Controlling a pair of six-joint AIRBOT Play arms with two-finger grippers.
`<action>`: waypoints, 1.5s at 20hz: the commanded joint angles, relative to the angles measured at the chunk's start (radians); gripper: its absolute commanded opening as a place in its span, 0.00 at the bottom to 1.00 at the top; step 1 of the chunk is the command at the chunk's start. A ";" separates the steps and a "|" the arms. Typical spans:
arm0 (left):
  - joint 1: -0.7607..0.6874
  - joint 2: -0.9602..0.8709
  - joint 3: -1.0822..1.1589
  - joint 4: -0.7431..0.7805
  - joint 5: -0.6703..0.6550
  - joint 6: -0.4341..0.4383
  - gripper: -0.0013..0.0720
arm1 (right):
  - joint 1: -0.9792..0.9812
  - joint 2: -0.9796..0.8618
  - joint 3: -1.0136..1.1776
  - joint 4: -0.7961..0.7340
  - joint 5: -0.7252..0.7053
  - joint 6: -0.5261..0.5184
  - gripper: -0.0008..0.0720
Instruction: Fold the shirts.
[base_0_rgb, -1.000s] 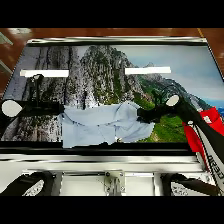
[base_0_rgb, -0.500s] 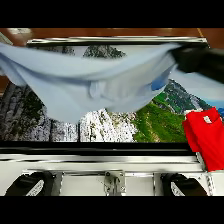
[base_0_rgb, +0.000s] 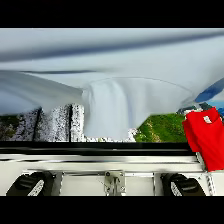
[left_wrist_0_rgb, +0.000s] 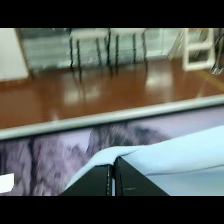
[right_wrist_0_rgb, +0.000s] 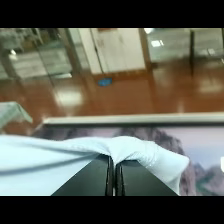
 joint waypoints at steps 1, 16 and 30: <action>0.001 0.000 -0.075 0.119 -0.126 0.017 0.07 | -0.001 -0.020 0.006 -0.124 0.181 0.082 0.10; 0.001 -0.781 -0.409 -0.144 0.222 -0.183 0.07 | 0.000 -0.984 -0.048 -0.158 -0.039 0.072 0.10; 0.282 -0.725 -0.476 -0.188 -0.294 -0.061 1.00 | -0.145 -0.927 -0.027 -0.360 0.295 -0.291 0.94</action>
